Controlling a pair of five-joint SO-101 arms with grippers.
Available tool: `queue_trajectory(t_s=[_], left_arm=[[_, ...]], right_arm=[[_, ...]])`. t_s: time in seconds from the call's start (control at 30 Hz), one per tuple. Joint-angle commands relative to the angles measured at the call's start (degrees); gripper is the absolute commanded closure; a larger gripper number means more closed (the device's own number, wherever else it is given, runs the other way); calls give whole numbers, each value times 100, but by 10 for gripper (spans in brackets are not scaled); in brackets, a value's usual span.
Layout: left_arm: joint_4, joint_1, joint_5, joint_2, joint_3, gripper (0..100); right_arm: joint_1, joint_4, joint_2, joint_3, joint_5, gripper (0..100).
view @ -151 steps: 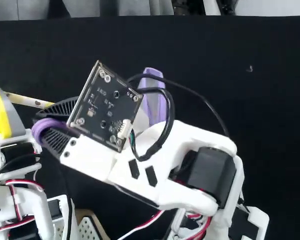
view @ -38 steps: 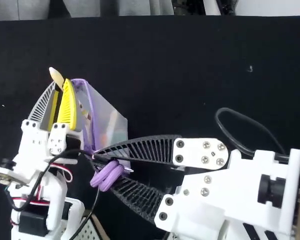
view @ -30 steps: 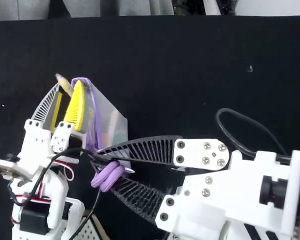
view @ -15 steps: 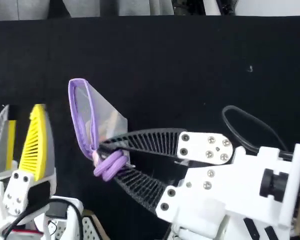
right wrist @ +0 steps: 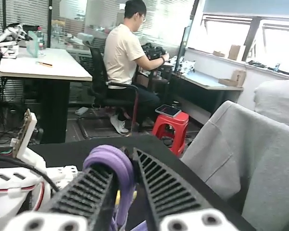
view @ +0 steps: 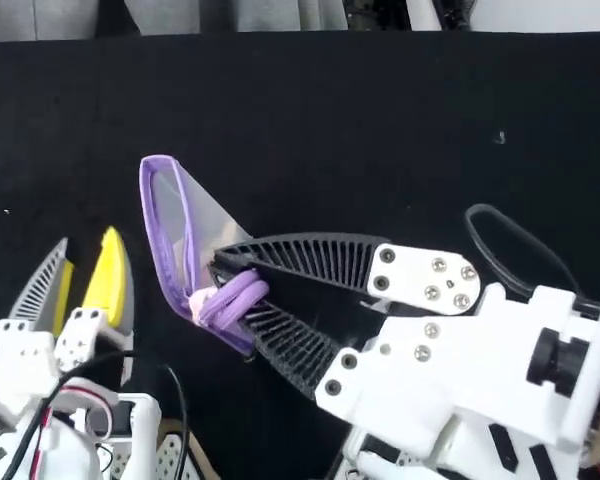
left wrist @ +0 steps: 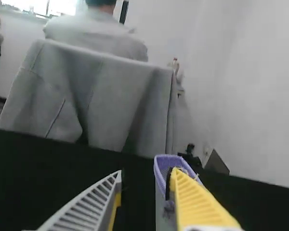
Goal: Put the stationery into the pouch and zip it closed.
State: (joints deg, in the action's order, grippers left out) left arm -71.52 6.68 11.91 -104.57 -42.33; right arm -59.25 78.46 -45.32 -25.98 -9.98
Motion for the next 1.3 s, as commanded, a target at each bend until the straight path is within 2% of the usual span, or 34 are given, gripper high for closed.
queue_trajectory(t_s=[0.0, 0.07, 0.13, 0.3, 0.4, 0.8, 0.93, 1.27], left_arm=[[-615, -497, -62, -18, 576, 829], [-958, -936, -70, -9, 927, 829], [-1336, -1569, -396, -9, 1270, 828], [-2189, -3635, -1415, 0, 1464, 828], [-2479, -4180, -1644, 0, 1165, 828], [-2690, -2686, -1881, -9, 769, 828], [-2760, -2642, -1881, -9, 778, 828], [-2593, -2703, -1873, 18, 673, 828]], right_arm=[[299, -255, 40, 4, -79, 988], [484, -290, 48, 13, -79, 988], [633, -484, 4, 215, -79, 988], [844, -1090, -4, 901, -79, 988], [844, -1257, -4, 1077, -79, 988], [993, -1284, -532, 1112, -79, 988], [1310, -1310, -611, 1112, -79, 988], [1310, -1310, -611, 1156, -35, 988]])
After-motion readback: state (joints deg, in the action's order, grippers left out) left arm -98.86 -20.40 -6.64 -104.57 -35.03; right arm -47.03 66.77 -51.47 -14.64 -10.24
